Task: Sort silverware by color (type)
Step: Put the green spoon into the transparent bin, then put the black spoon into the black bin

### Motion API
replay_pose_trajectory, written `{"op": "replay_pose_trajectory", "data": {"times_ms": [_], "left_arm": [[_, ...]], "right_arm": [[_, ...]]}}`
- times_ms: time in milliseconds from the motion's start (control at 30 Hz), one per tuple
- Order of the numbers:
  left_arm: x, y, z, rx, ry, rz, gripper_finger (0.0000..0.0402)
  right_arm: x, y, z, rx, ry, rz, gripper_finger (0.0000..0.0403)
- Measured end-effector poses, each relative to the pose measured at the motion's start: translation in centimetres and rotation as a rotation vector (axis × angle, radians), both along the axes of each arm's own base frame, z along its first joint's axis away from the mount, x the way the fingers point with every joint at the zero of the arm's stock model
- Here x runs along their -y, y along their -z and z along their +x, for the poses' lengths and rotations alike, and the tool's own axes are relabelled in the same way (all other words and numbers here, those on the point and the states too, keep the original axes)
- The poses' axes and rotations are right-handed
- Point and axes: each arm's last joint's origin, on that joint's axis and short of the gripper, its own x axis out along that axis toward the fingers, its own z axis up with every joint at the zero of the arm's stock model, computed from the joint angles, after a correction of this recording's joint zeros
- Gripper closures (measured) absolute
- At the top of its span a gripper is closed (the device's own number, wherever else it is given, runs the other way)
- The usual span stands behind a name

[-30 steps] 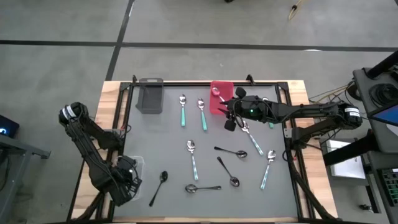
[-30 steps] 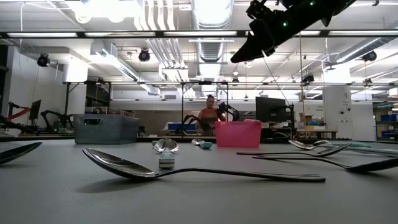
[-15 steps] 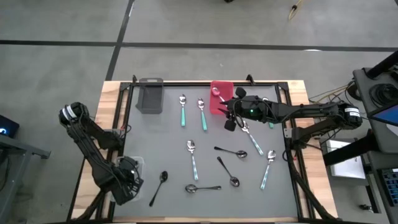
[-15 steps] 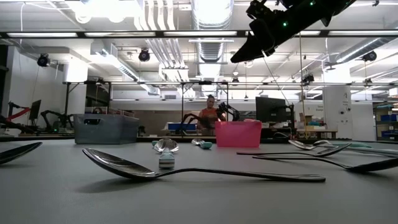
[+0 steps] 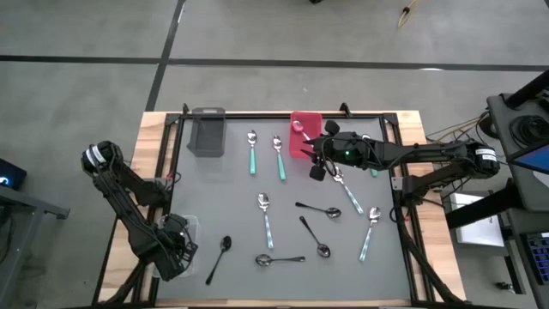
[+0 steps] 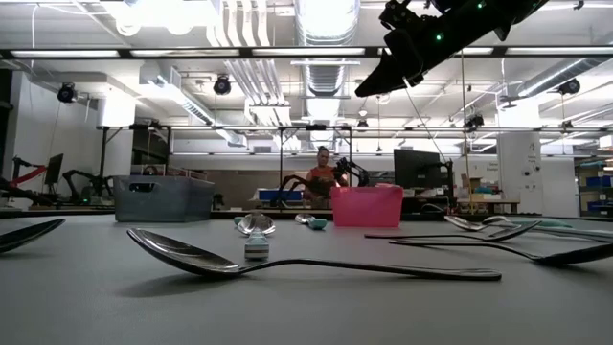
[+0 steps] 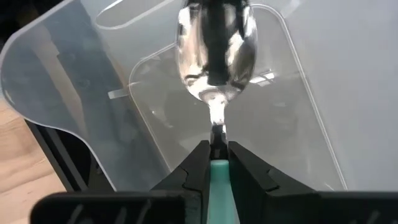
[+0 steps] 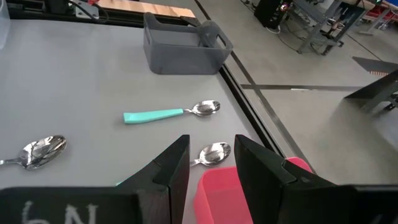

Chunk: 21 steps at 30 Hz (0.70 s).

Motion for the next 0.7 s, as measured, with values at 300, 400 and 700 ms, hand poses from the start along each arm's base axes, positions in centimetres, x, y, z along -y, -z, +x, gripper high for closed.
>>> {"op": "replay_pose_trajectory", "data": {"times_ms": [300, 400, 700], "left_arm": [[0.4, -0.8, 0.3, 0.010, 0.008, -0.019, 0.0330], [1.0, -2.4, 0.6, 0.027, 0.035, -0.042, 0.0330], [1.8, -9.2, 2.8, 0.390, 0.457, 0.056, 0.0349]], "right_arm": [[0.0, 0.0, 0.0, 0.000, 0.004, -0.002, 0.0284], [0.0, 0.0, 0.0, 0.009, 0.010, 0.013, 0.0284], [0.0, -0.4, 0.1, 0.065, 0.027, 0.044, 0.0284]]}}
